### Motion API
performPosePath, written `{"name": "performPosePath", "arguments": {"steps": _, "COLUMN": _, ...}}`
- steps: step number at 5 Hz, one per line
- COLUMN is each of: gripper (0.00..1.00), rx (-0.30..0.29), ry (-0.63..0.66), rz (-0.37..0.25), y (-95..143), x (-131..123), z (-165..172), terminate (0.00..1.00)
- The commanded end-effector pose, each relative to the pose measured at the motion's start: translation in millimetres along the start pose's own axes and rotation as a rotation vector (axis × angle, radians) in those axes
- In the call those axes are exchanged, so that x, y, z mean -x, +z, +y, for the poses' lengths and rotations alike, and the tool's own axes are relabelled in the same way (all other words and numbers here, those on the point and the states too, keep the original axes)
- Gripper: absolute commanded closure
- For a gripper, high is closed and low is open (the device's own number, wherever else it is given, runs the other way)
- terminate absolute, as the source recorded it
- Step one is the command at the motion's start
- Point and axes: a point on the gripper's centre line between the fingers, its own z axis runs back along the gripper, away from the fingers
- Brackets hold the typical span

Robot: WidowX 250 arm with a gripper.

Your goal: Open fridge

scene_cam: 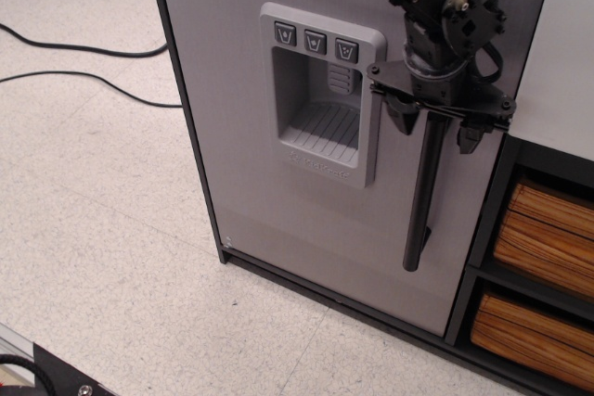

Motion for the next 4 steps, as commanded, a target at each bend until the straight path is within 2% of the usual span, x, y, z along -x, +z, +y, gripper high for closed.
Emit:
{"name": "performPosePath", "arguments": {"steps": 1, "gripper": 1.0, "rx": 0.074, "ry": 0.033, "rz": -0.071, "y": 20.3, "x": -16.1, "z": 7.0, "terminate": 0.0}}
{"name": "performPosePath", "arguments": {"steps": 4, "gripper": 1.0, "rx": 0.079, "ry": -0.01, "rz": -0.028, "y": 50.2, "x": 36.5, "z": 37.7, "terminate": 0.0}}
